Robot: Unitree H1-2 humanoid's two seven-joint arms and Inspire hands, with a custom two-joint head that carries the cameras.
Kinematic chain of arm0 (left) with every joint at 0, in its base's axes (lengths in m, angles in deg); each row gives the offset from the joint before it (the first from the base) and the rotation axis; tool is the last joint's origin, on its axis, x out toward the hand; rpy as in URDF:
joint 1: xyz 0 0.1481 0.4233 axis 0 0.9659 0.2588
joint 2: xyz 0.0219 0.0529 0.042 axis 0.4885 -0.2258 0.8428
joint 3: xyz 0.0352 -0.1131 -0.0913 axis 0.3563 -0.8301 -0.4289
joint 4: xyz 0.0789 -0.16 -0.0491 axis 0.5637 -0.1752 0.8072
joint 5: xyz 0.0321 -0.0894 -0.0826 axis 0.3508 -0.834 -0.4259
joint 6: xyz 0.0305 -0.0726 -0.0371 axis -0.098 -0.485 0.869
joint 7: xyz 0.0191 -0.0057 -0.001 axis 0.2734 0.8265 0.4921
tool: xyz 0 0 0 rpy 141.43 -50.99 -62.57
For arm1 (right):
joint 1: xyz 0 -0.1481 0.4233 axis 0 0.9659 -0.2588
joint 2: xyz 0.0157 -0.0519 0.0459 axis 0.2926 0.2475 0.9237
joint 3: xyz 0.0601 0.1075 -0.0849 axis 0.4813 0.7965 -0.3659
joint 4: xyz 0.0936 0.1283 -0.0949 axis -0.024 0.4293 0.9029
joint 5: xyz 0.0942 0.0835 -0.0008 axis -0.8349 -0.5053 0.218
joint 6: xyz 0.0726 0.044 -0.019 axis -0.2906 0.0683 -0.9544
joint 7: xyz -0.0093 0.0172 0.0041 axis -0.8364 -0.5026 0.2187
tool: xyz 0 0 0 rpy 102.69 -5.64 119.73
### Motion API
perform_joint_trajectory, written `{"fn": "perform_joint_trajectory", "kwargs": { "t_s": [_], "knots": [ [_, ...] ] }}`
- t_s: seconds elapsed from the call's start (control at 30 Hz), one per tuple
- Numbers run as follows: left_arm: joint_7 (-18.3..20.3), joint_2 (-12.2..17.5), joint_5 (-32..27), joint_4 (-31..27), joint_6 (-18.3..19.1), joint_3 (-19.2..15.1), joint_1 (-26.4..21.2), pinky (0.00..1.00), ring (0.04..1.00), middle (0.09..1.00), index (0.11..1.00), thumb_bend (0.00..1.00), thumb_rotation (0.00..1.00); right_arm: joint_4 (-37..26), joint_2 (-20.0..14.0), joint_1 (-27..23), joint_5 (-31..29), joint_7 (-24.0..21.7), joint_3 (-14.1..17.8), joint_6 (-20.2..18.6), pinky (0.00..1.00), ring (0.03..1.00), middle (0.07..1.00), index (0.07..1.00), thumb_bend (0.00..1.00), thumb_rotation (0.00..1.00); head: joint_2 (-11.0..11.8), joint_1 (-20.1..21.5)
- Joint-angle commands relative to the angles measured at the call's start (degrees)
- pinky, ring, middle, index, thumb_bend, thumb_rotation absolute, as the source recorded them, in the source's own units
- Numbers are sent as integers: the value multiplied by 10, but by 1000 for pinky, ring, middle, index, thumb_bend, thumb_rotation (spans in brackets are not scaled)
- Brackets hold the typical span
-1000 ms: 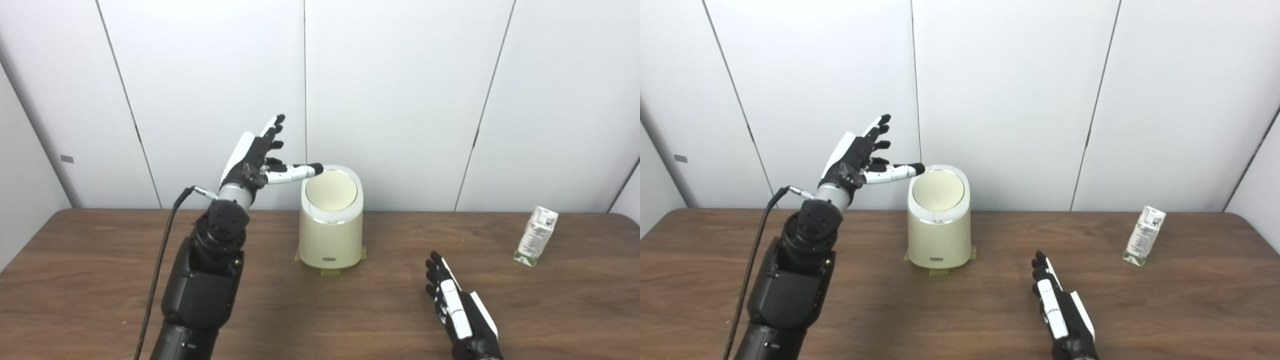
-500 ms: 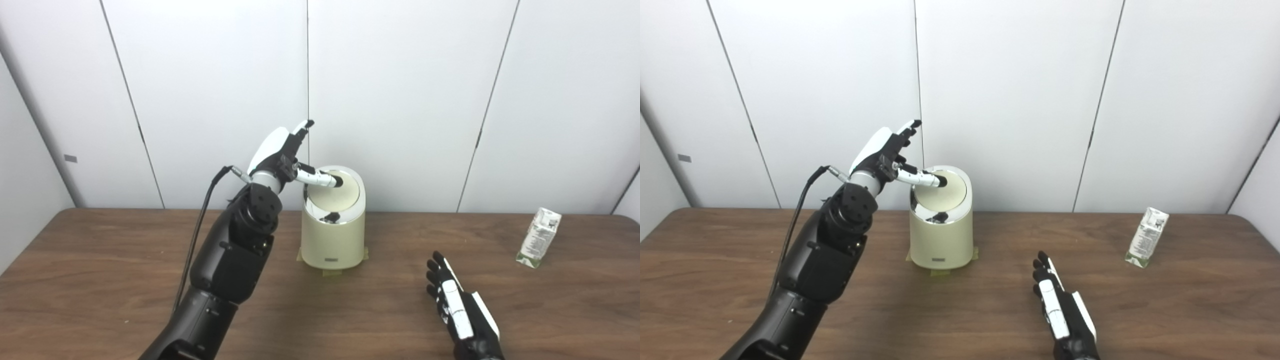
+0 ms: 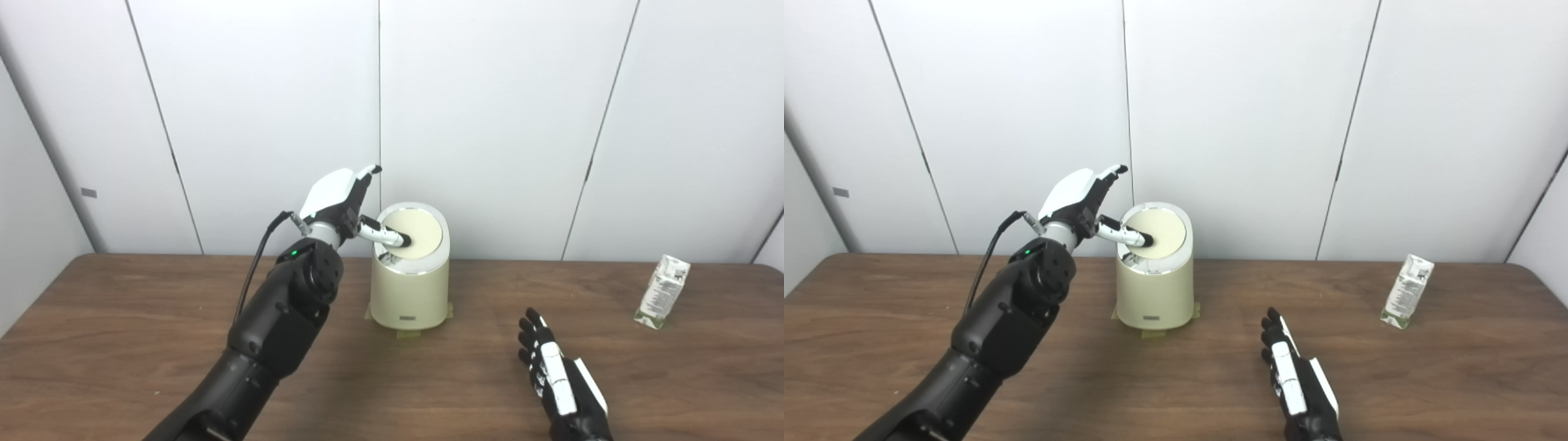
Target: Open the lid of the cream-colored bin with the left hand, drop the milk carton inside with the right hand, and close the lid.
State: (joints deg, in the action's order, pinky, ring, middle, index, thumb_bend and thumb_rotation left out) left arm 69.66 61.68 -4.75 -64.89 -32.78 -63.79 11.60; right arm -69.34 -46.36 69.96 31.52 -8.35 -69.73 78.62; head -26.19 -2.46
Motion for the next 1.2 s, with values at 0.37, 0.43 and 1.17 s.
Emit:
{"fn": "perform_joint_trajectory", "kwargs": {
  "t_s": [0.37,0.43,1.17],
  "knots": [
    [3,27,71,14,-44,67,-26,849,902,927,956,905,73,-8,4,-18,-8,-6,-1,25,1000,995,995,1000,629,991,-3,5],
    [4,30,85,15,-43,81,-27,831,891,919,951,938,51,-10,4,-18,-8,-6,-1,22,1000,997,996,1000,640,992,-3,5],
    [31,-69,-154,-127,63,-222,-9,772,839,871,875,485,65,-23,-5,-15,-12,-12,-2,5,1000,996,993,1000,636,983,-17,3]
  ]
}}
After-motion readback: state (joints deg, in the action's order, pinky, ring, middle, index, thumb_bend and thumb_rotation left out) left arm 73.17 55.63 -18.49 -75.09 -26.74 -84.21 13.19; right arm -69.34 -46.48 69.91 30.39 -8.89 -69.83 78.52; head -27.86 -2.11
